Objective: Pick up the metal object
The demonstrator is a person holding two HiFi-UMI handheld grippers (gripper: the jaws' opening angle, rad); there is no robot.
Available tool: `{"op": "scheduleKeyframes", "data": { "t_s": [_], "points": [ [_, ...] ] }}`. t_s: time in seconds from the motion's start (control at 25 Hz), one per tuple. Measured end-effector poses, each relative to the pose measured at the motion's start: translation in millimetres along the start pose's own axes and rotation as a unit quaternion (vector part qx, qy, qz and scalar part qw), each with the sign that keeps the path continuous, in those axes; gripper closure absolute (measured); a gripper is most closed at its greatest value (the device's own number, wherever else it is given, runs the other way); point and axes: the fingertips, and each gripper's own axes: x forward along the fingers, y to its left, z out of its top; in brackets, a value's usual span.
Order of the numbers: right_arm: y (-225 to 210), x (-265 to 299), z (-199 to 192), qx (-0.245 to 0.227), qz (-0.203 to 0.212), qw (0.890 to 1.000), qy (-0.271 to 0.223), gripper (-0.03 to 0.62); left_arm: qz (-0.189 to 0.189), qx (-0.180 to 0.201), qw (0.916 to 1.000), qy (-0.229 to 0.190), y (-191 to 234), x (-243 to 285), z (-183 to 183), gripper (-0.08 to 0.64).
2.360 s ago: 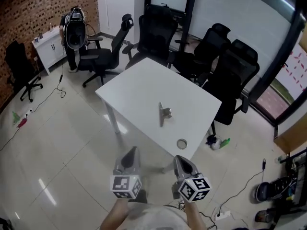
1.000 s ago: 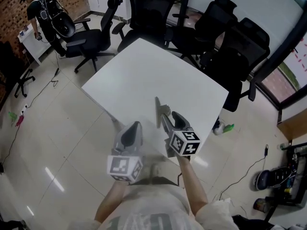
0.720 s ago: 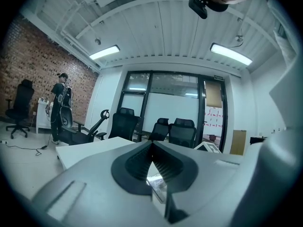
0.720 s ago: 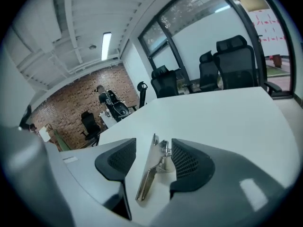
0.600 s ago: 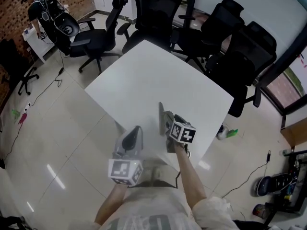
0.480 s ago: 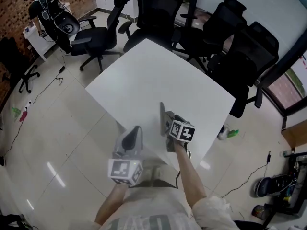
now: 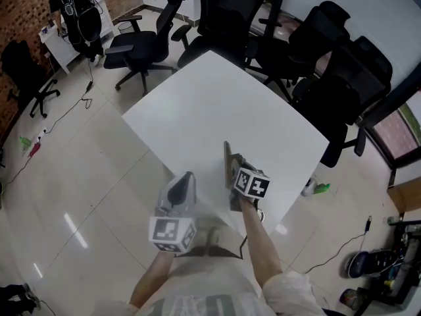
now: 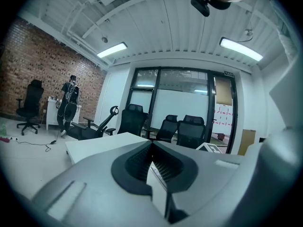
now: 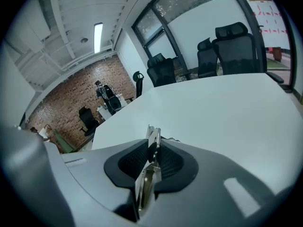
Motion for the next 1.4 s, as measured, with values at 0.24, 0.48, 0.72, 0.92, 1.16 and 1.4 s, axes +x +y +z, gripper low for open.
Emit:
{"op": "scheduleKeyframes", "data": {
  "t_s": [0.24,0.48,0.72,0.92,1.16,1.4],
  "points": [
    [17.5,-23.9,29.2,-0.013,0.016,0.999,-0.05,0.546,-0.004,0.002,0.9999,-0.013,-2.5,1.4,8.6,0.558],
    [54.0,-104.2,67.4,-0.024,0.054,0.988,-0.139,0.546,-0.001,-0.002,0.9996,-0.027,-5.4,-0.2,16.3,0.558],
    [72.9,-162.3,82.8,0.018,0.103,0.975,-0.193,0.546,0.007,-0.011,0.9993,-0.034,1.1,-9.0,19.4,0.558],
    [82.2,-180.4,80.3,-0.007,0.099,0.973,-0.21,0.546,0.01,-0.008,0.9988,-0.048,7.5,-17.0,28.1,0.558],
    [88.6,-204.1,63.5,-0.003,0.095,0.972,-0.214,0.548,-0.002,-0.014,0.9985,-0.054,8.5,-26.7,30.7,0.559],
    [100.3,-227.3,56.9,-0.002,0.091,0.97,-0.228,0.548,-0.016,-0.02,0.9988,-0.043,5.1,-43.0,20.0,0.558]
  ]
}}
